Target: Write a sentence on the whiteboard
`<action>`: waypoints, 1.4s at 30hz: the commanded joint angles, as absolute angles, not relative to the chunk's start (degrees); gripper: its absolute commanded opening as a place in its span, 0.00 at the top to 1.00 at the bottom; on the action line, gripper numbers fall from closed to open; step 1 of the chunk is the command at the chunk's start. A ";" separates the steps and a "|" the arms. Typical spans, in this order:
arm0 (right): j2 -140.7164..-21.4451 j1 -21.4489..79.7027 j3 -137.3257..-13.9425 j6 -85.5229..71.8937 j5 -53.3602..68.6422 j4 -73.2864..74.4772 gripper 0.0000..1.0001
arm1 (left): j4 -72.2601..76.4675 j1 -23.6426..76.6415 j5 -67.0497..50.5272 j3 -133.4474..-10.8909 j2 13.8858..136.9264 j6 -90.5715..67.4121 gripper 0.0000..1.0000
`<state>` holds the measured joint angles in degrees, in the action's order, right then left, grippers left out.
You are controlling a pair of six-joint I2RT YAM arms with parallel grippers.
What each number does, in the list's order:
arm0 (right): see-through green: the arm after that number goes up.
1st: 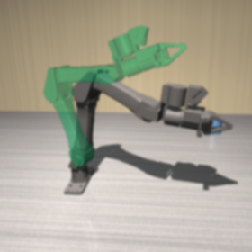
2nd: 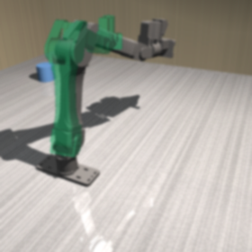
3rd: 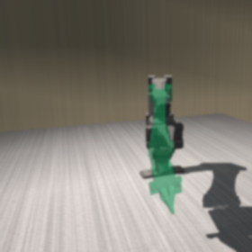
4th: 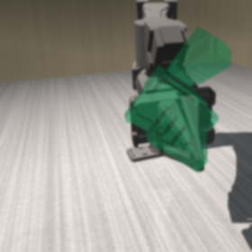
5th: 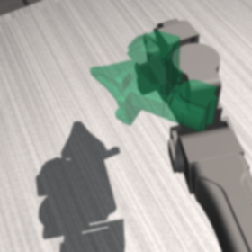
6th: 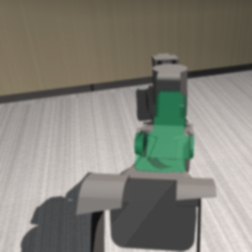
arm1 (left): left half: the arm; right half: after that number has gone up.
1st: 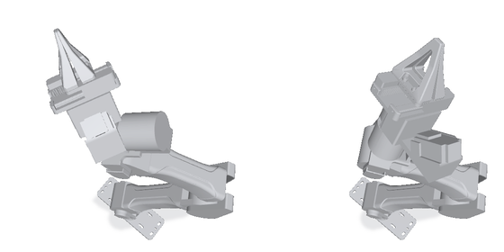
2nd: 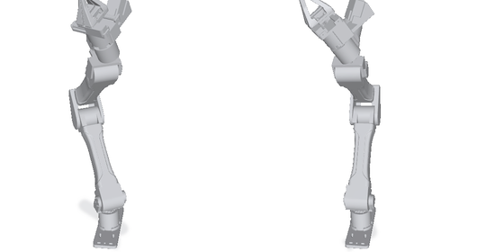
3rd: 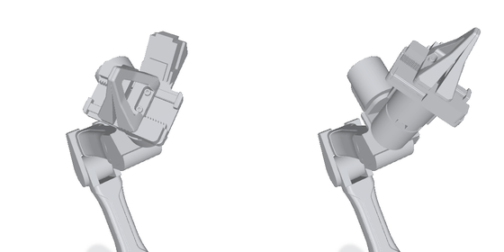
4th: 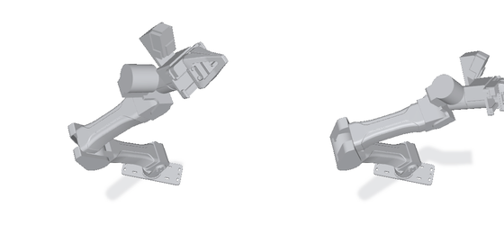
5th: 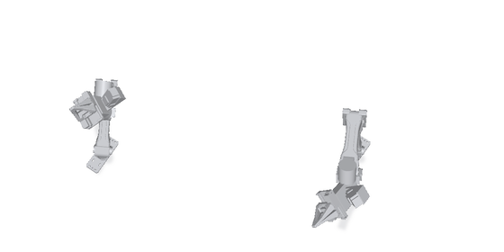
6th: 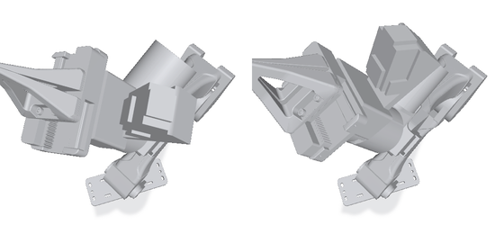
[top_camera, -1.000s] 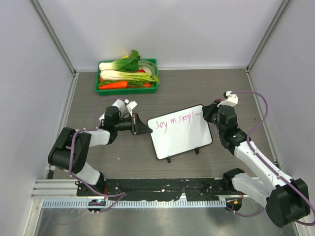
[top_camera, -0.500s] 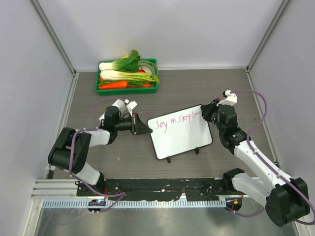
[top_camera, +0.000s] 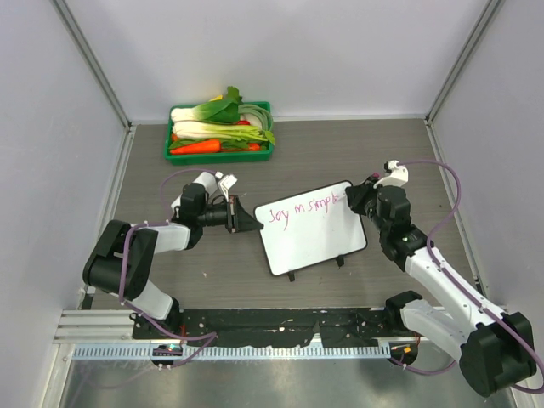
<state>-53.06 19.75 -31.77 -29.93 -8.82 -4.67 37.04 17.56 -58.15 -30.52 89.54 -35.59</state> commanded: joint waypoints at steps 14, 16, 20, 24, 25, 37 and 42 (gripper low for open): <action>-51.42 19.51 -31.11 -29.09 -13.09 -2.81 0.99 | 35.60 18.19 -58.45 -30.06 90.79 -32.08 1.00; -51.50 19.51 -31.38 -29.27 -13.27 -2.72 0.99 | 35.60 18.19 -58.53 -30.15 90.97 -32.08 1.00; -51.33 19.51 -31.82 -29.18 -13.71 -2.72 0.99 | 35.60 18.28 -58.45 -30.15 90.88 -32.08 1.00; -50.28 19.42 -32.52 -29.27 -13.89 -2.46 0.99 | 35.51 18.19 -58.54 -30.23 91.05 -32.17 1.00; -50.01 19.42 -32.69 -29.27 -13.71 -2.37 0.99 | 35.59 18.28 -58.54 -30.23 91.14 -32.08 1.00; -38.85 19.42 -33.57 -29.89 -8.62 -1.94 0.99 | 35.60 18.19 -58.53 -30.23 91.05 -32.08 1.00; -38.32 19.42 -32.96 -28.39 -4.58 -0.70 0.99 | 35.60 18.19 -58.45 -30.06 90.79 -32.17 1.00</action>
